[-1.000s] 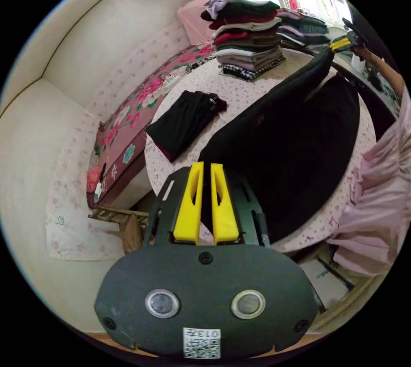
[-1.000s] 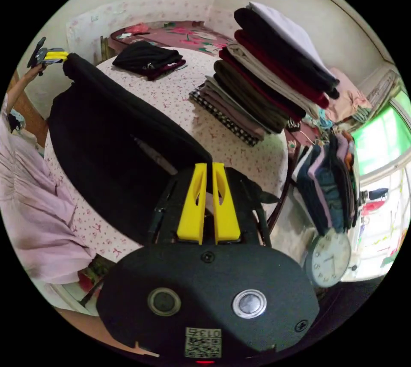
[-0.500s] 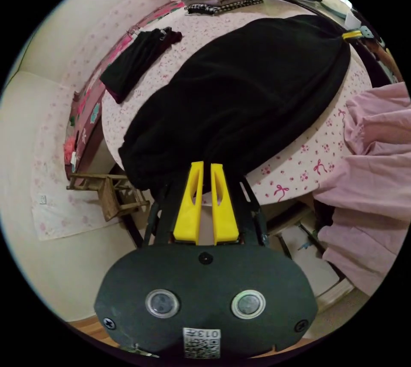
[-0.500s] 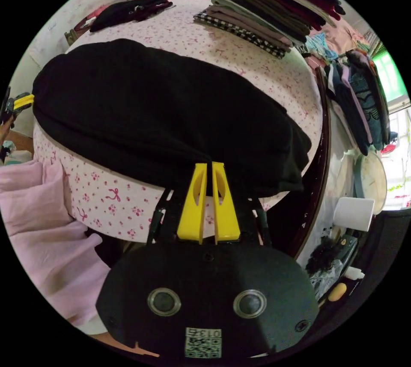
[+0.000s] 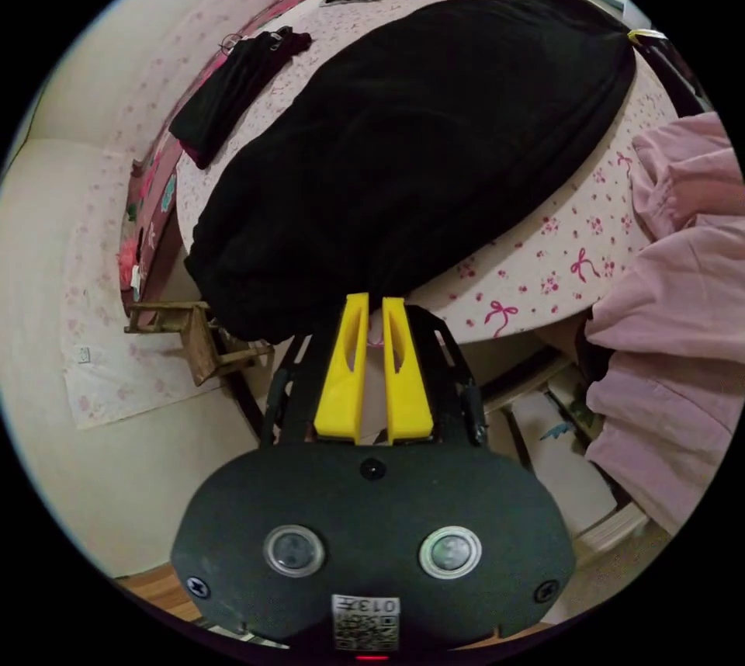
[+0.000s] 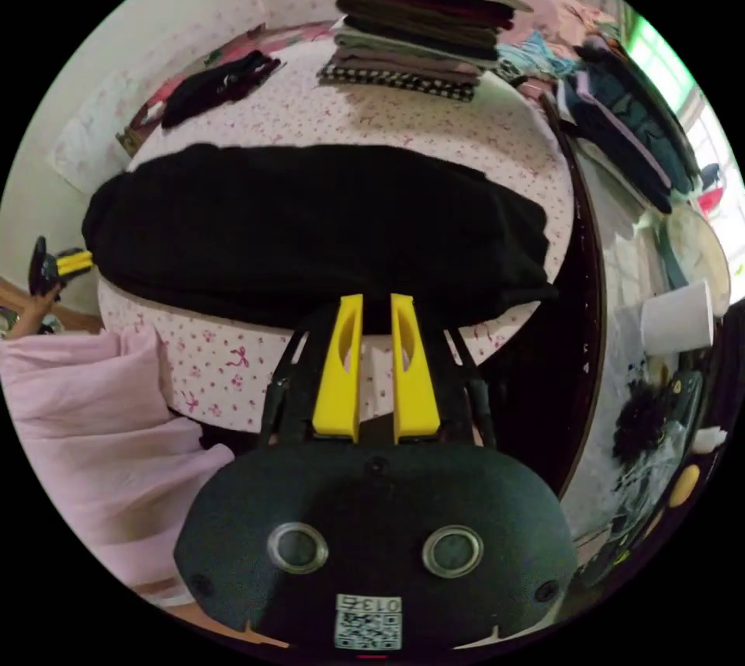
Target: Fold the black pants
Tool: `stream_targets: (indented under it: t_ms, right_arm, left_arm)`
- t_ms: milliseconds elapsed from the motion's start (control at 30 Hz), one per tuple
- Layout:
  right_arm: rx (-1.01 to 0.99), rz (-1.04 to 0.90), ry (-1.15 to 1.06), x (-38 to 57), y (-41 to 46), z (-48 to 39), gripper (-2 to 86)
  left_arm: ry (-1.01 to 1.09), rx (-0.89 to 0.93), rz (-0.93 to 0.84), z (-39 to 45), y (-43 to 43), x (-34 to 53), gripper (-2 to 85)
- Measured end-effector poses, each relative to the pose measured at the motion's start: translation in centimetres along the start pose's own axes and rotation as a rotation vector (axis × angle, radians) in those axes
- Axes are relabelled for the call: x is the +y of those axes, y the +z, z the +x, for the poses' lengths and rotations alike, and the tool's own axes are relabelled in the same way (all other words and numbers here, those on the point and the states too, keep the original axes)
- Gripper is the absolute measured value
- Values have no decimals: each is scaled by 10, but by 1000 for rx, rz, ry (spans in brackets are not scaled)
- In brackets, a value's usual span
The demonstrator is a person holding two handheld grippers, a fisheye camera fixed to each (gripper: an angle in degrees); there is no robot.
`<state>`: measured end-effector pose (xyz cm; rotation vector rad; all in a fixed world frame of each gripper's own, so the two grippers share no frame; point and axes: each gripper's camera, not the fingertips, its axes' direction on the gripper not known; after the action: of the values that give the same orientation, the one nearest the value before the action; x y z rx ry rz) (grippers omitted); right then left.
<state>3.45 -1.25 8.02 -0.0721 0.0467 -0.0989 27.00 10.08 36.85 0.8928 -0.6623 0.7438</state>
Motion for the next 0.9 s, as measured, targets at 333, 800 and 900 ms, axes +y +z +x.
stream_targets:
  t_ms: [333, 800, 900]
  right_arm:
    - [-125, 125, 492, 14, 9, 109, 109]
    - [63, 73, 327, 9, 10, 89, 16]
    - [25, 16, 382, 13, 35, 95, 16]
  left_arm:
    - [-37, 69, -57, -6, 2, -5, 16]
    - [-93, 74, 19, -4, -38, 19, 15]
    - [-44, 70, -38, 10, -21, 23, 15]
